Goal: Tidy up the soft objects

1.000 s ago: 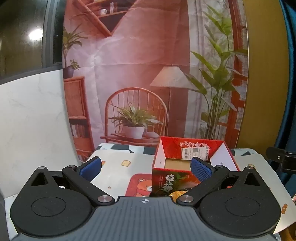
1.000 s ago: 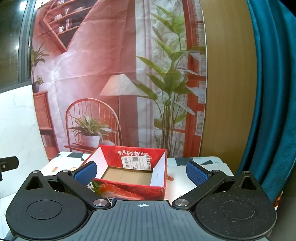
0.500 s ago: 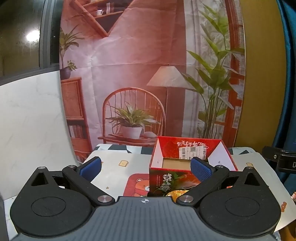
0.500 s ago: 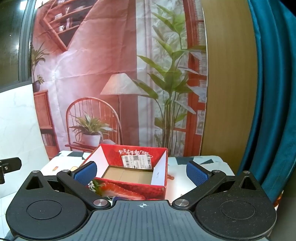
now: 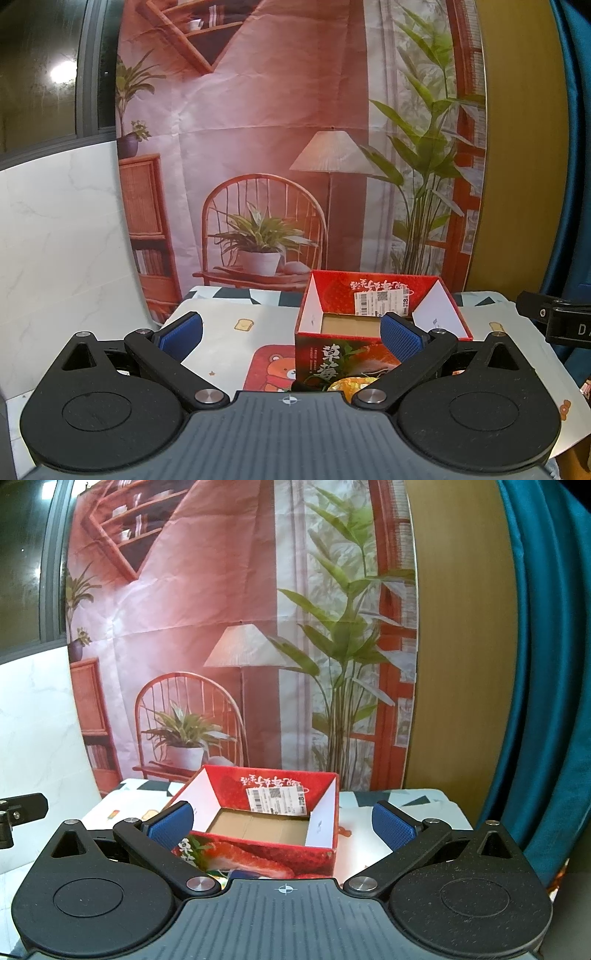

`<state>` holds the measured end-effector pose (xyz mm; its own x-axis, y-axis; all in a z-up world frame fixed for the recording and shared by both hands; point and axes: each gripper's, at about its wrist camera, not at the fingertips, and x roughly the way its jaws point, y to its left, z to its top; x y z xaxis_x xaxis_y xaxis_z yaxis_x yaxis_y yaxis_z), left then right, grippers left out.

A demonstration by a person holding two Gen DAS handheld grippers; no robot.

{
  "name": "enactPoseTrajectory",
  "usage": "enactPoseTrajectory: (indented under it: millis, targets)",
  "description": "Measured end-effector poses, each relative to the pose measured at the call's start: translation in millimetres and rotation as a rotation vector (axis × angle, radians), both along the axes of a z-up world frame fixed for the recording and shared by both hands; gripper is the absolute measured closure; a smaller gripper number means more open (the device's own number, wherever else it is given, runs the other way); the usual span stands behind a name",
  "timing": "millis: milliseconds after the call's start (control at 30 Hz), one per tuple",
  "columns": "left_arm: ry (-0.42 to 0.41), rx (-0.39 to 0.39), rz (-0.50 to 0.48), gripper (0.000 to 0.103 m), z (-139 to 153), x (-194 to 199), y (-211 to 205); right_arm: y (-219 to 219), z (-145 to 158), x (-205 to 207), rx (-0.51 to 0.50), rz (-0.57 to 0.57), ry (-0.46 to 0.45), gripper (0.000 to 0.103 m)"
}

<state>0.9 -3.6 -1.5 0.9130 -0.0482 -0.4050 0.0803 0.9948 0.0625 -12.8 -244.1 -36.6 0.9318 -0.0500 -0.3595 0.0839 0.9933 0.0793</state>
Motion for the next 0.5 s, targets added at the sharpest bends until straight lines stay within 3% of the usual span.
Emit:
enactPoseTrajectory:
  millis: [500]
  targets:
    - [-0.001, -0.004, 0.003, 0.000, -2.1, 1.0, -1.0, 0.7, -0.4, -2.2, -0.003, 0.004, 0.001, 0.000]
